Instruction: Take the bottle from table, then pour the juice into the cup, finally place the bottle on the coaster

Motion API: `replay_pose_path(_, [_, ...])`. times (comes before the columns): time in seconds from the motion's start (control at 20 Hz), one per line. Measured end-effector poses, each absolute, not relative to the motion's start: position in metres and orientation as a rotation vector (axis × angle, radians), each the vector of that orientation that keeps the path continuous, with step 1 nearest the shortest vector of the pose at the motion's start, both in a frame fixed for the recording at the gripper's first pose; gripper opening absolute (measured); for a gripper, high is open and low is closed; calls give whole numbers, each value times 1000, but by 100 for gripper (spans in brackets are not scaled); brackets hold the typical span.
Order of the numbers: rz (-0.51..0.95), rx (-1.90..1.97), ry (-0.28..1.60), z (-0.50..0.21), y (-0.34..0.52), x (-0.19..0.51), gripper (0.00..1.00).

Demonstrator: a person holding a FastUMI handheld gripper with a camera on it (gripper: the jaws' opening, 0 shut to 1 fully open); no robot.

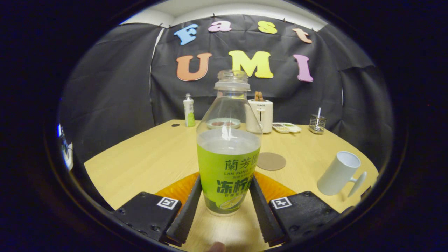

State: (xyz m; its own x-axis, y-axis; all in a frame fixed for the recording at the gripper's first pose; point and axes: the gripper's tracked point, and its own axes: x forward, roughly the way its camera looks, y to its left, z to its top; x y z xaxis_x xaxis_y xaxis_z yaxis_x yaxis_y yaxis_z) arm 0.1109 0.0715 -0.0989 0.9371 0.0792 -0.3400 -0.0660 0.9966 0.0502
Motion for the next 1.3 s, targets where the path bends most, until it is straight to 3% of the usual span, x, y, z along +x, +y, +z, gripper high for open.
replay_pose_path(1.3, [243, 1288, 62, -34, 26, 136, 78])
